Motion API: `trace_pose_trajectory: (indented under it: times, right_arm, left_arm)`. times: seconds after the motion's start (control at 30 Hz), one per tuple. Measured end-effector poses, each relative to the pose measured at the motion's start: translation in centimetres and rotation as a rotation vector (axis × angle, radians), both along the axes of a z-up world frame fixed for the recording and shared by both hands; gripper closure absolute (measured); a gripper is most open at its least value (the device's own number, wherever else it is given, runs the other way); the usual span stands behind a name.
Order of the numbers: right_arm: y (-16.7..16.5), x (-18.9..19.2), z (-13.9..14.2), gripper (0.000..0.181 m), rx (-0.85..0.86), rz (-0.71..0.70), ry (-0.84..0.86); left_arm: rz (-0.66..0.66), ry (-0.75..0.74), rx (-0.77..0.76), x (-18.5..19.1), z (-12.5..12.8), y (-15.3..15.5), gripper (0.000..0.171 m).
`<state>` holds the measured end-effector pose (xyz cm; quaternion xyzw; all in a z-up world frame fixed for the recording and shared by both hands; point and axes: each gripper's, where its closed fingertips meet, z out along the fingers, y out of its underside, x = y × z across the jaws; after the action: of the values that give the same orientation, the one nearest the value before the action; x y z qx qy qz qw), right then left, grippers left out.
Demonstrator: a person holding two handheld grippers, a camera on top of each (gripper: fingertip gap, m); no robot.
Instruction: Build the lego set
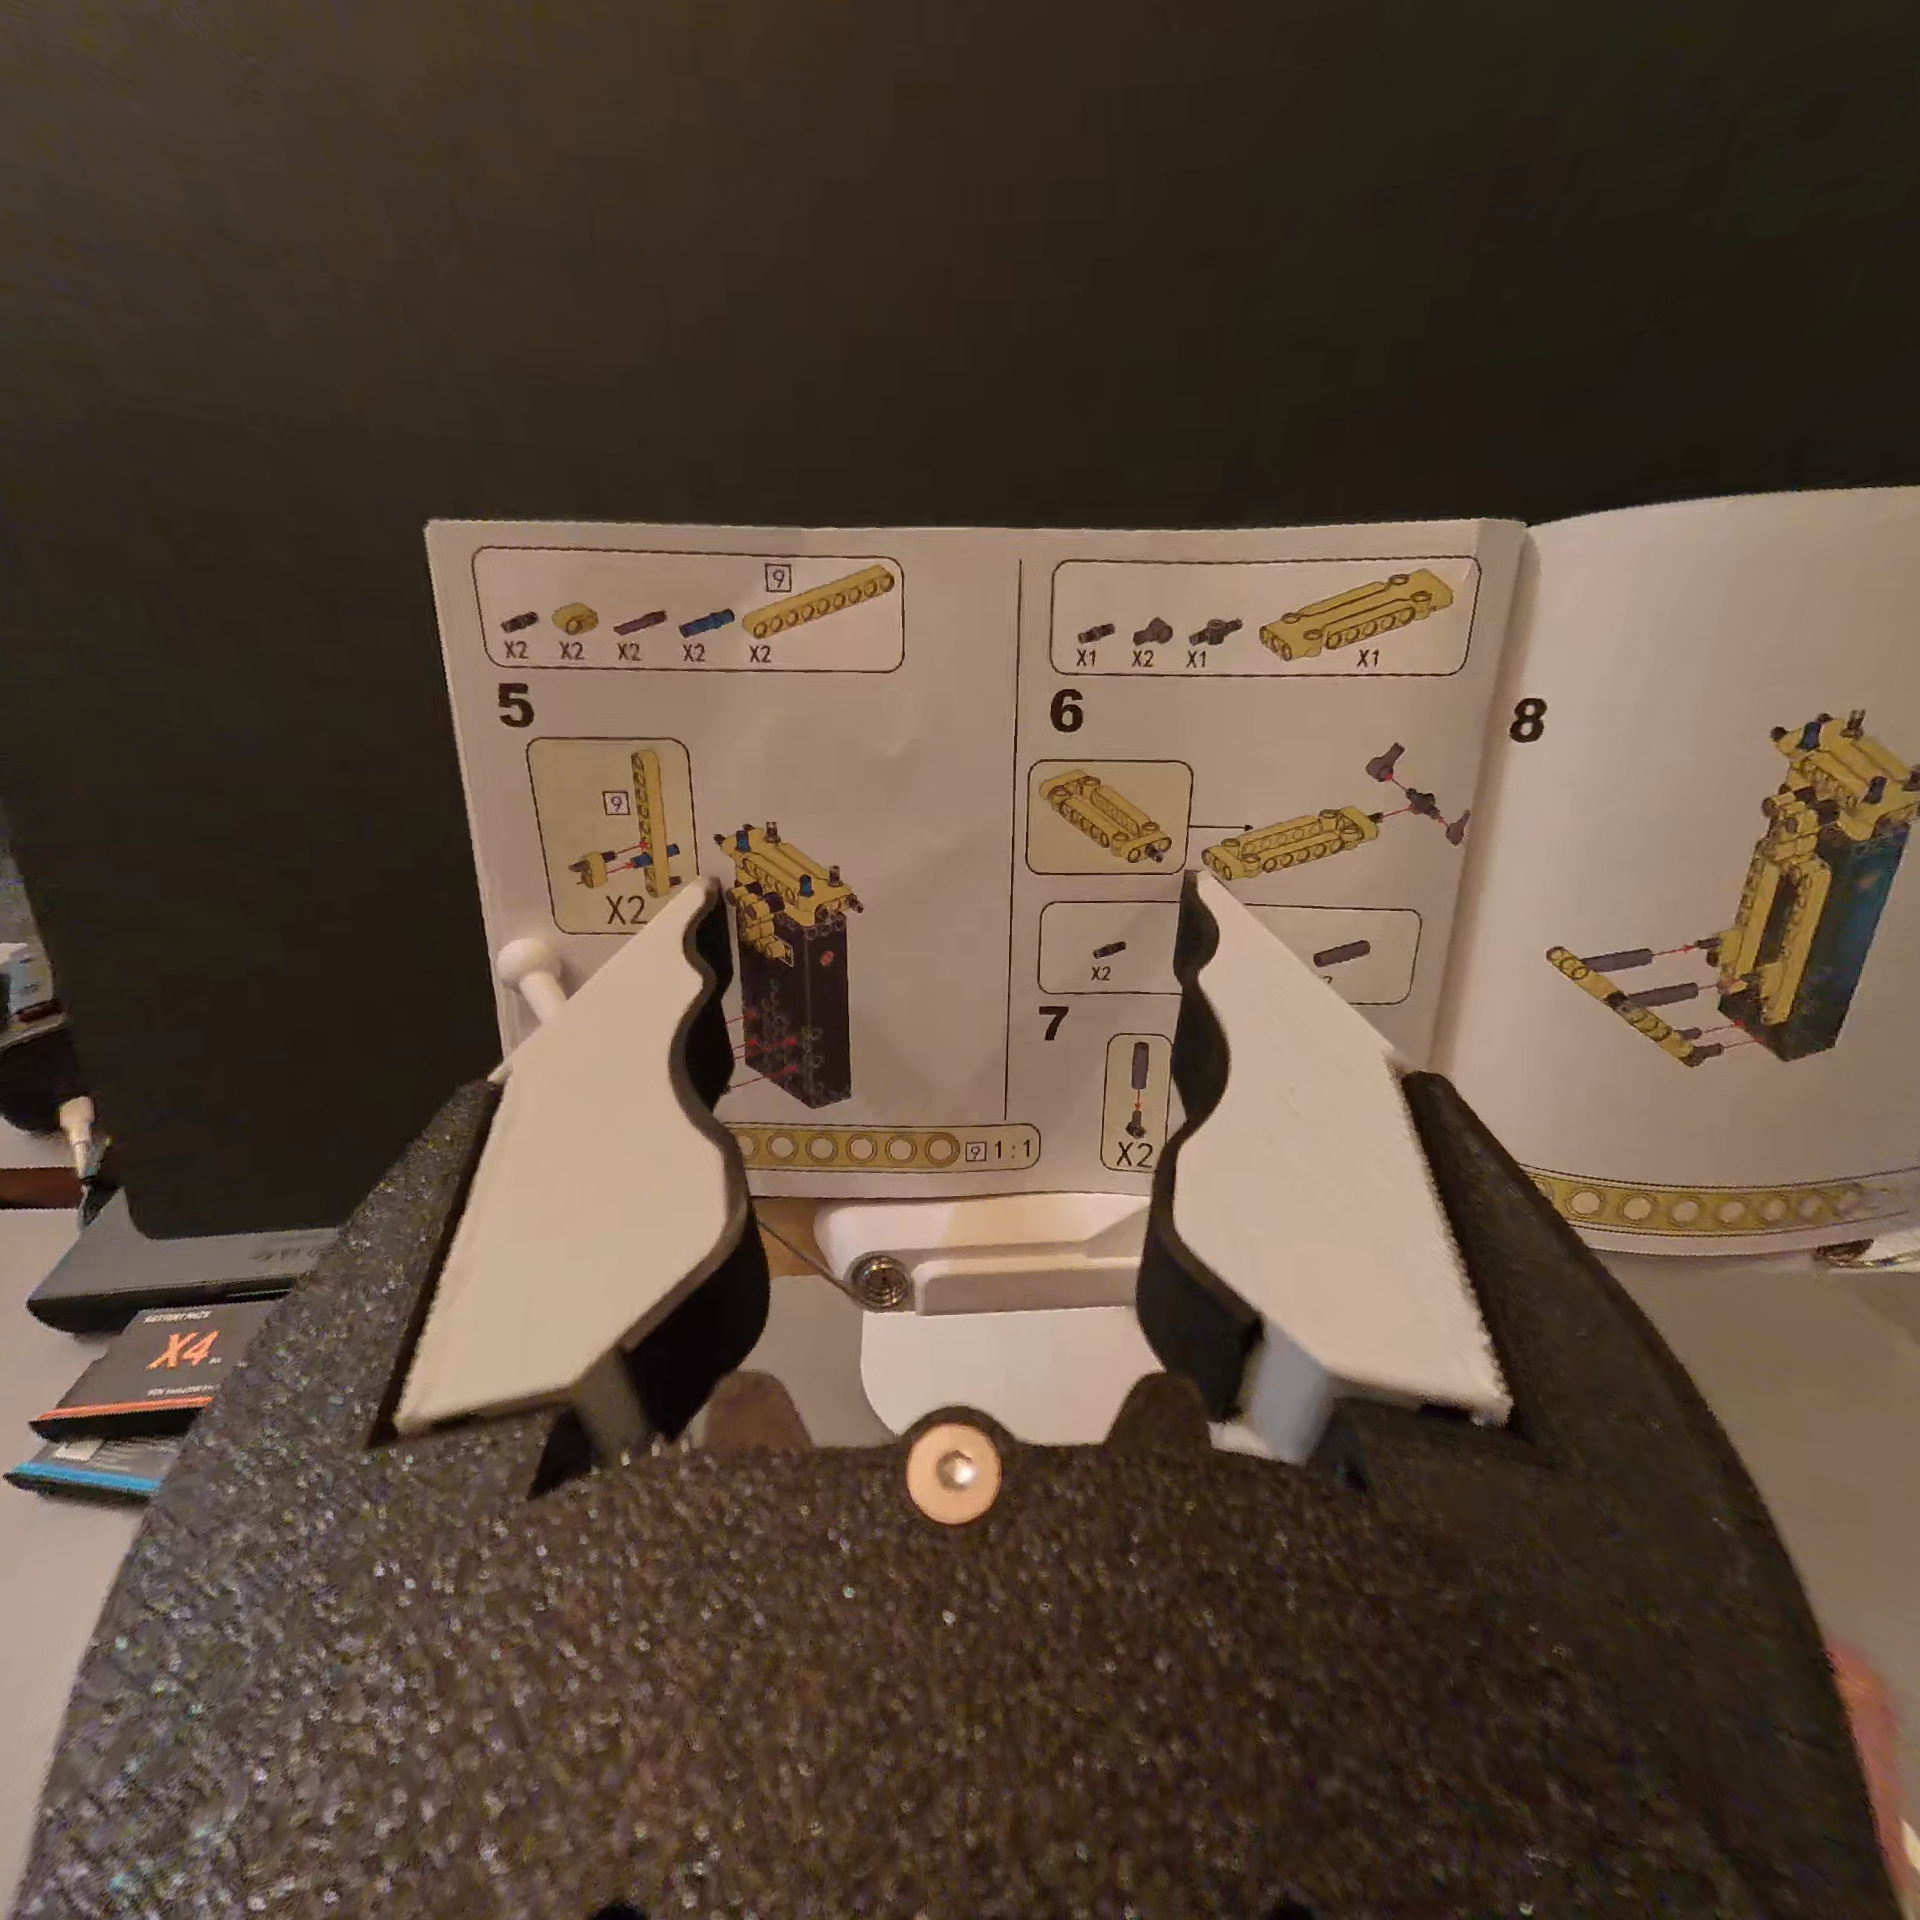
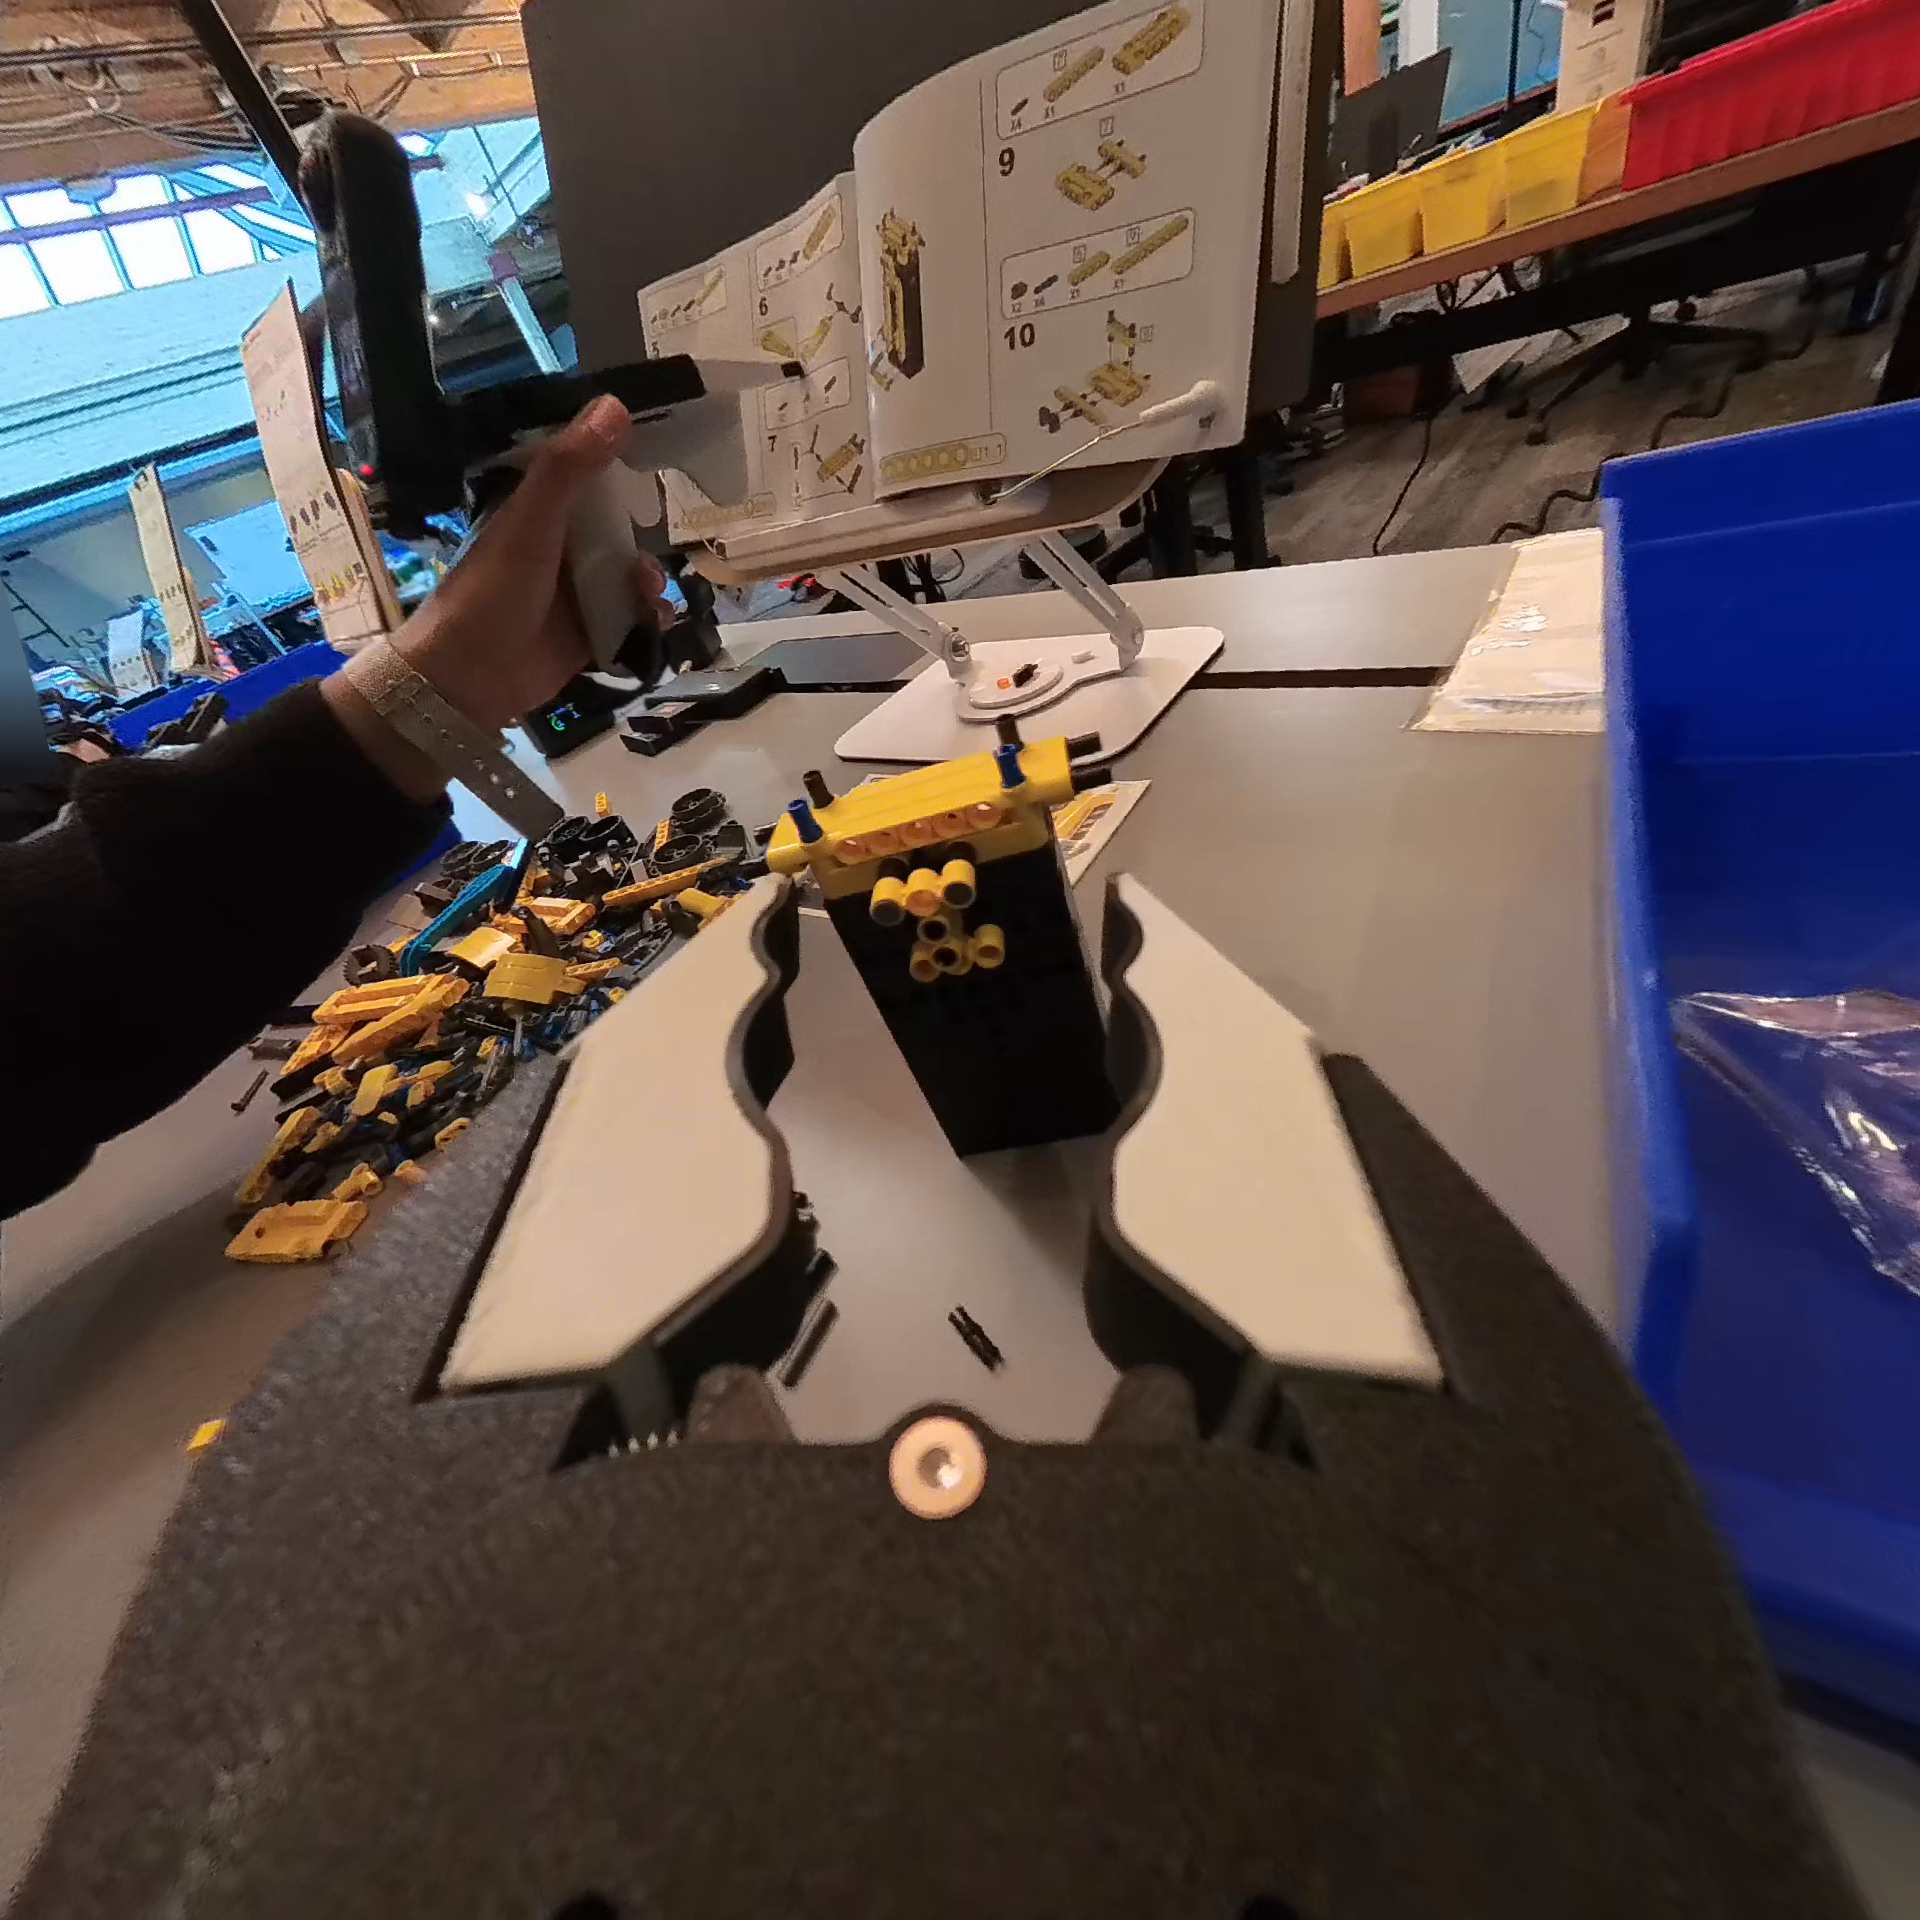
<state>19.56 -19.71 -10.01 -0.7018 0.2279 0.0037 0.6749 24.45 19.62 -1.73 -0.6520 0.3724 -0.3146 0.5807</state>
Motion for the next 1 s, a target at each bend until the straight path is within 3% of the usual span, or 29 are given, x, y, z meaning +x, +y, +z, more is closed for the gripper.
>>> trace_pose_trajectory:
  times: [0.2, 0.63, 0.67, 0.73, 0.87, 0.9, 1.0]
  right_arm:
    - [-0.2, 0.1, 0.1, 0.124, 0.013, 0.001, 0.015]
    - [-0.2, 0.2, -0.1, 0.124, 0.018, 0.011, 0.034]
    - [-0.2, 0.2, -0.1, 0.124, 0.019, 0.011, 0.035]
    - [-0.2, 0.2, -0.1, 0.125, 0.024, 0.011, 0.040]
    - [-0.4, 0.2, 0.1, 0.125, 0.041, 0.015, 0.051]
    - [-0.4, 0.2, 0.2, 0.125, 0.046, 0.018, 0.055]
    - [-0.4, 0.1, 0.2, 0.125, 0.057, 0.028, 0.068]
  left_arm:
    - [-0.056, 0.059, -0.074, 0.3, -0.2, 0.2, 0.094]
    - [-0.186, 0.041, -0.100, 1.3, -0.7, -1.8, 0.168]
    - [-0.183, 0.031, -0.111, 1.2, -0.6, -1.8, 0.168]
    - [-0.167, 0.001, -0.133, 0.7, -0.3, -1.7, 0.161]
    - [-0.134, -0.081, -0.075, -0.6, 0.6, -0.2, 0.071]
    - [-0.129, -0.090, -0.088, -0.7, 0.5, 0.3, 0.064]
    - [-0.145, -0.074, -0.159, 0.0, -0.9, 1.2, 0.062]
